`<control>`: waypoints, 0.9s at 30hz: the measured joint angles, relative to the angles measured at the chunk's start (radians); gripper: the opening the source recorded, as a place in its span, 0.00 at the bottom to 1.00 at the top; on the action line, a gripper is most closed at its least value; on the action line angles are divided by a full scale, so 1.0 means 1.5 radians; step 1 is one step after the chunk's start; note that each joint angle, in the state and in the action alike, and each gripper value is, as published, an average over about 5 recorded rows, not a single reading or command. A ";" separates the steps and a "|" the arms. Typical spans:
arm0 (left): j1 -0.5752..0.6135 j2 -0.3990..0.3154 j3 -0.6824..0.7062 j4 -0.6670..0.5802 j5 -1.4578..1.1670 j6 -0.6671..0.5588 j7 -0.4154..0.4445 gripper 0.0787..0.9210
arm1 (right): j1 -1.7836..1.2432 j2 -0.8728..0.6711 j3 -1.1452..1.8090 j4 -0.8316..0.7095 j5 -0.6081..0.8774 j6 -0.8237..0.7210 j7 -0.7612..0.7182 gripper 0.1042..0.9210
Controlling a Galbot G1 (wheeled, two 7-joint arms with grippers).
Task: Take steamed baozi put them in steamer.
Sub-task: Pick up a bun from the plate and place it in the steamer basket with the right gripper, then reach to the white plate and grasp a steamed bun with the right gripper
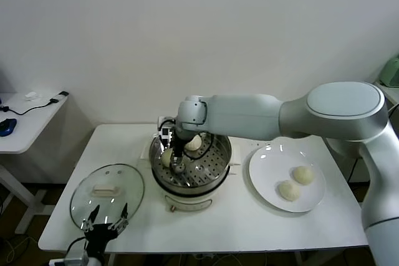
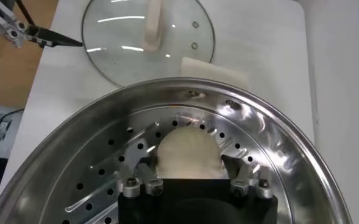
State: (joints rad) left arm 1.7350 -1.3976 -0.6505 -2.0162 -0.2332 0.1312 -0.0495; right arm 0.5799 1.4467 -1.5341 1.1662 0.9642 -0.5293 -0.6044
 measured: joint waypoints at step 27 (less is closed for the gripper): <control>0.003 -0.008 -0.007 -0.014 0.003 0.001 0.001 0.88 | 0.261 -0.410 -0.208 0.188 -0.152 0.164 -0.225 0.88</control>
State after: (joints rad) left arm 1.7401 -1.4089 -0.6604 -2.0376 -0.2291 0.1331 -0.0475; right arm 0.9718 0.8320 -1.8455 1.4481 0.7368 -0.2830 -0.9423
